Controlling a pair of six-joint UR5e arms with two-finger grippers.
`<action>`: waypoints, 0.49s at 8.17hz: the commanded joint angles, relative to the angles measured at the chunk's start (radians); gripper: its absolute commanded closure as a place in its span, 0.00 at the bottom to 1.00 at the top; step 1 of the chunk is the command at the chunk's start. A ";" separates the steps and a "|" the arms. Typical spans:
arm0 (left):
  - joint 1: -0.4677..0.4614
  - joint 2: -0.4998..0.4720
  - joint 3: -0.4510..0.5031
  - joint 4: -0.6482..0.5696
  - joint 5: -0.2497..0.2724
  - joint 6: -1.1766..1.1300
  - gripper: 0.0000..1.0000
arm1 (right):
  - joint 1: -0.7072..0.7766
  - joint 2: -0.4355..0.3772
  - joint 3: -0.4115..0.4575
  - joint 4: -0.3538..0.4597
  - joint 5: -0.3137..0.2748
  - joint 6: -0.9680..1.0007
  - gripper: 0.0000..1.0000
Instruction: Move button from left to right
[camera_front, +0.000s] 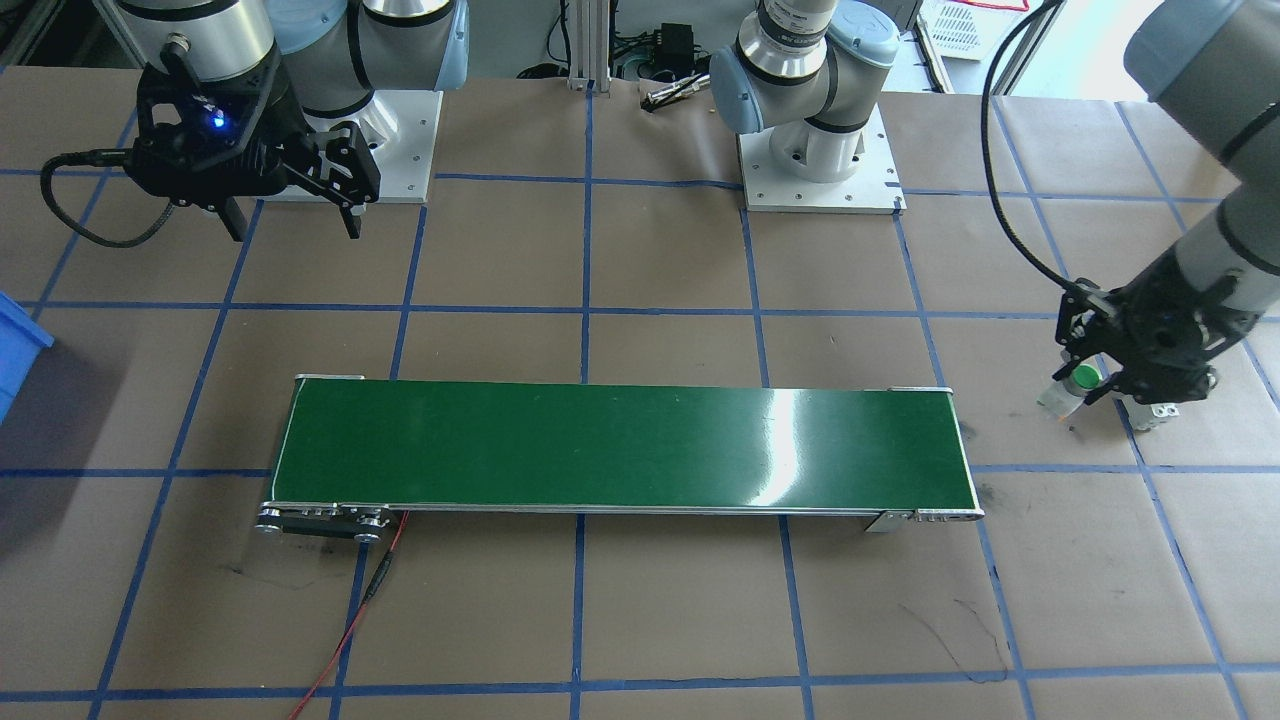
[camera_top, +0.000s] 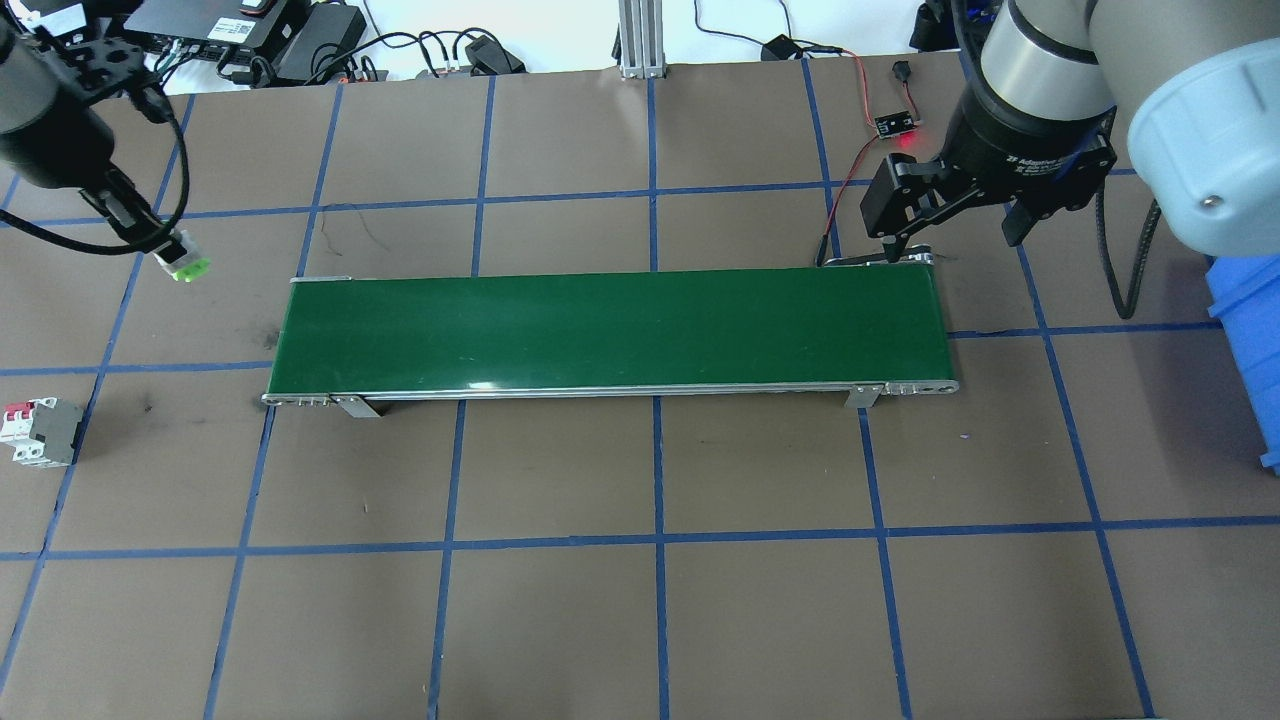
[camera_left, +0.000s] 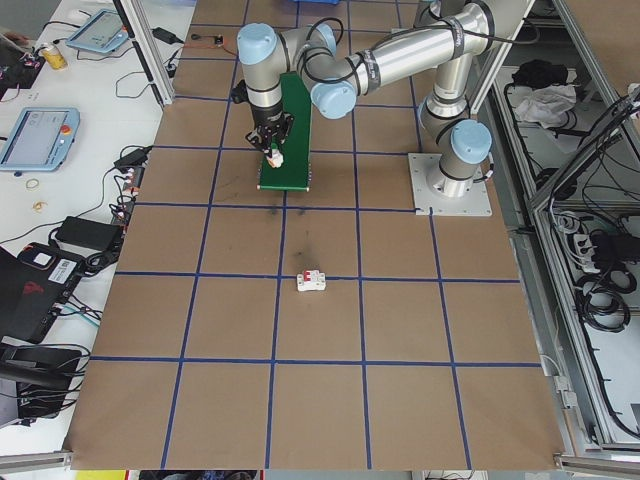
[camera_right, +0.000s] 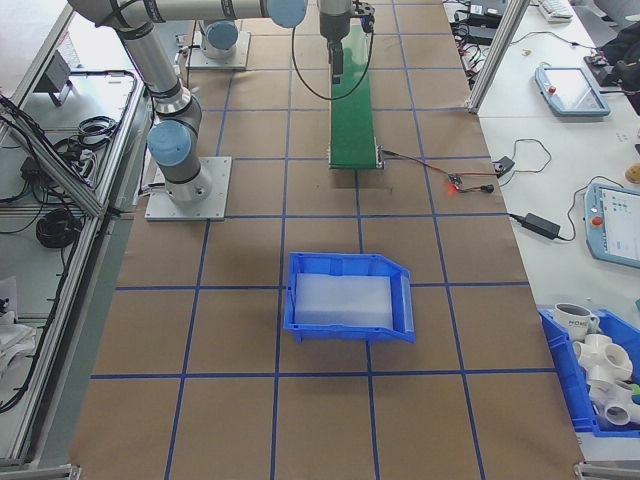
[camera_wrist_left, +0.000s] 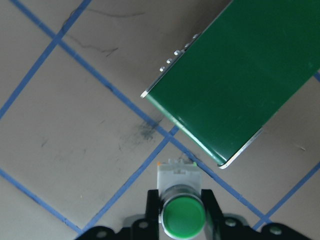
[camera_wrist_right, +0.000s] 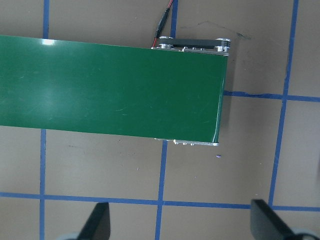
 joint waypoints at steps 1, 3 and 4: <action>-0.150 -0.041 -0.013 0.011 0.034 0.334 1.00 | 0.000 -0.001 0.000 0.000 -0.002 0.000 0.00; -0.147 -0.059 -0.088 0.092 0.028 0.509 1.00 | 0.000 0.000 0.000 0.000 -0.002 0.000 0.00; -0.147 -0.066 -0.141 0.209 0.023 0.598 1.00 | 0.000 0.000 0.000 0.000 -0.002 0.000 0.00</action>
